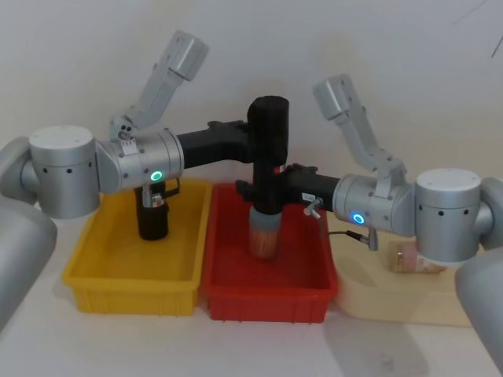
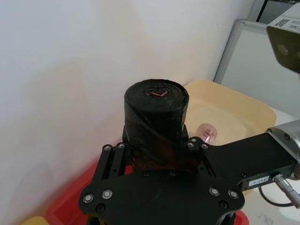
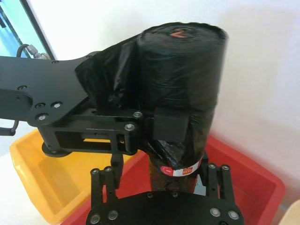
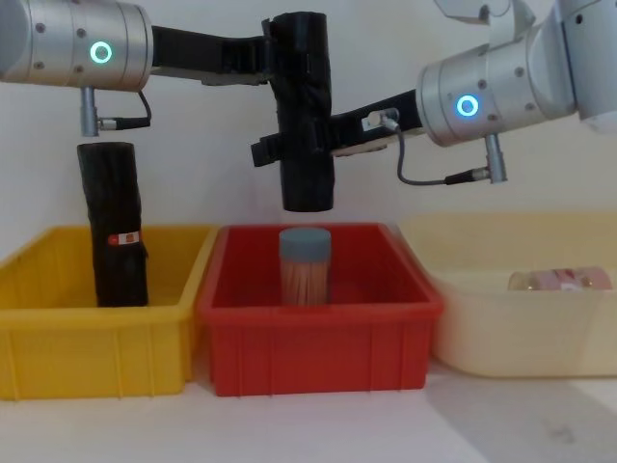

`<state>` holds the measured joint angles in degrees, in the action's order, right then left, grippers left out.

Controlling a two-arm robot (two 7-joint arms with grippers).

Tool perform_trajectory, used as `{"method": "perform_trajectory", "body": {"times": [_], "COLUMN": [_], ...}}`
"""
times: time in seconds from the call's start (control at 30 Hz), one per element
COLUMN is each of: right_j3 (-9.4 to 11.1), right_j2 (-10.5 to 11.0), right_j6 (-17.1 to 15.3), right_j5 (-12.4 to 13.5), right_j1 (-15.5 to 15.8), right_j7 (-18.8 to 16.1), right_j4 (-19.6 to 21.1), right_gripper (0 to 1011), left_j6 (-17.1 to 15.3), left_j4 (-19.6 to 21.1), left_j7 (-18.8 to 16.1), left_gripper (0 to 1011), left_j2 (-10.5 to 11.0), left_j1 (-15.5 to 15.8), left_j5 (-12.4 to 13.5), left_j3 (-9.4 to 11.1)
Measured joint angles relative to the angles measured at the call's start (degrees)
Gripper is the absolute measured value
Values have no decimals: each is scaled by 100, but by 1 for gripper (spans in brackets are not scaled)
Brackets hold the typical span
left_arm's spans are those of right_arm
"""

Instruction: Pick up the garbage bag with the one hand and transfer it to the other hand.

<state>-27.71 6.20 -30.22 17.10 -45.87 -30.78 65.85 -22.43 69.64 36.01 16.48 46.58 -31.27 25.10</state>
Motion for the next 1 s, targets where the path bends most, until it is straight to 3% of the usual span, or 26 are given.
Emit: {"method": "perform_trajectory", "body": {"times": [0.33,0.57,0.6,0.8,1.0], "right_j3": [-89,-115,-116,-125,-117], "right_j2": [-81,-106,-109,-116,-100], "right_j6": [82,103,105,115,167], "right_j5": [-16,-20,-21,-22,-8], "right_j1": [-106,-140,-142,-151,-135], "right_j7": [-35,-45,-45,-47,-45], "right_j4": [-157,-210,-215,-228,-212], "right_gripper": [685,509,476,466,466], "left_j6": [0,0,0,0,0], "left_j4": [0,1,1,1,1], "left_j7": [0,0,0,0,0], "left_gripper": [513,675,734,927,1001], "left_j2": [-1,-5,-5,-3,-1], "left_j1": [0,0,0,0,0], "left_j5": [0,0,0,0,0], "left_j3": [-1,0,0,0,0]}}
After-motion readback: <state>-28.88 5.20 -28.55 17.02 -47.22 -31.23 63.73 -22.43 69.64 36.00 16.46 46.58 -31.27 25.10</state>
